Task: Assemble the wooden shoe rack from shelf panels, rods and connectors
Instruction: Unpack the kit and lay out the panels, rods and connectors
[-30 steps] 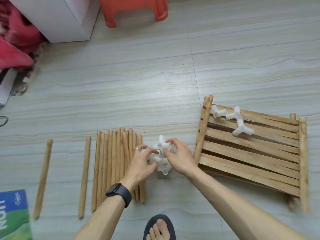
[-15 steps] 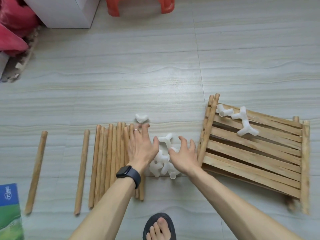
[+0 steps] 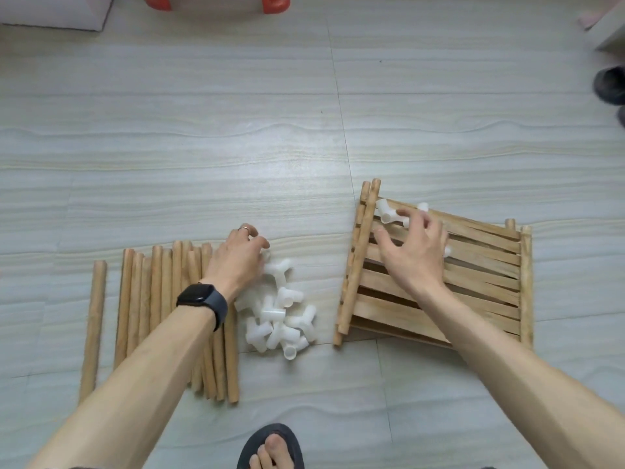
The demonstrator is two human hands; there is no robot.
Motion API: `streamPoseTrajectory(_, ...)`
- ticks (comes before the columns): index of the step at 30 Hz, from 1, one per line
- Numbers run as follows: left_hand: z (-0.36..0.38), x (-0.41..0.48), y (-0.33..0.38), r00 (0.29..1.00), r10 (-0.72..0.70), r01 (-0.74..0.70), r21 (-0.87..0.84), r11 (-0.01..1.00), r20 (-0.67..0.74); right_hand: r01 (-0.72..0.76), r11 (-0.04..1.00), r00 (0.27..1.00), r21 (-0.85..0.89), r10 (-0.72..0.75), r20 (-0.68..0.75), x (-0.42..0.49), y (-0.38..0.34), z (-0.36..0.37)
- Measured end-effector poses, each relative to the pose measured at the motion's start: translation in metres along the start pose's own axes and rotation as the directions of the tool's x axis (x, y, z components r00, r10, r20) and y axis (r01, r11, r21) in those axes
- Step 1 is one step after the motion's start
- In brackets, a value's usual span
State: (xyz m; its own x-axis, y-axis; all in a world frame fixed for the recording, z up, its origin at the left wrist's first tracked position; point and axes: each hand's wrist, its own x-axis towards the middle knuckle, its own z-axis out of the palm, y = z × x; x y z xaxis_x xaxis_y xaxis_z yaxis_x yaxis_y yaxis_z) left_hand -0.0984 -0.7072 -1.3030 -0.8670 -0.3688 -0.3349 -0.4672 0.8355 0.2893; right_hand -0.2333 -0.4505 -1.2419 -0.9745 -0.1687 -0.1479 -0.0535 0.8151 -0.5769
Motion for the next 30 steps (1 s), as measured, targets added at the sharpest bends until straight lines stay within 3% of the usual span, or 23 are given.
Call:
streamPoseTrajectory(2, 0.004, -0.01, 0.011, 1.0, -0.006, 0.006, -0.032, 0.999, 0.023, -0.085, 0.985, 0.992, -0.149, 0.097, 0.075, 0.031, 0.012, -0.01)
streamPoseTrajectory(5, 0.006, -0.027, 0.015, 1.0, -0.015, 0.016, -0.047, 0.999, 0.006, -0.13, 0.968, 0.956, -0.213, 0.18, 0.233, 0.056, 0.019, -0.003)
streamPoseTrajectory(9, 0.005, -0.038, 0.021, 0.997, -0.071, 0.067, -0.123, 0.99, -0.029, -0.13, 0.937, 0.964, -0.323, 0.196, 0.178, 0.058, 0.012, 0.018)
streamPoseTrajectory(15, 0.008, -0.032, 0.065, 0.998, 0.018, -0.028, -0.188, 0.982, -0.054, -0.006, 0.986, 0.999, -0.164, 0.013, 0.045, 0.035, 0.028, 0.019)
streamPoseTrajectory(22, 0.004, -0.007, 0.163, 0.941, 0.29, -0.317, -0.157, 0.935, -0.175, 0.2, 0.974, 0.98, 0.104, -0.199, -0.026, -0.006, 0.057, -0.003)
streamPoseTrajectory(24, 0.004, 0.001, 0.184, 0.928, 0.346, -0.362, -0.116, 0.925, -0.139, 0.104, 0.971, 0.994, 0.215, -0.092, -0.067, -0.014, 0.067, -0.012)
streamPoseTrajectory(27, 0.011, 0.01, 0.202, 0.918, 0.392, -0.394, -0.025, 0.919, -0.063, -0.16, 0.91, 0.972, 0.382, 0.212, -0.098, -0.015, 0.083, -0.028)
streamPoseTrajectory(30, 0.021, 0.017, 0.217, 0.902, 0.407, -0.414, 0.019, 0.91, 0.142, -0.254, 0.878, 0.943, 0.406, 0.319, -0.099, -0.011, 0.102, -0.04)
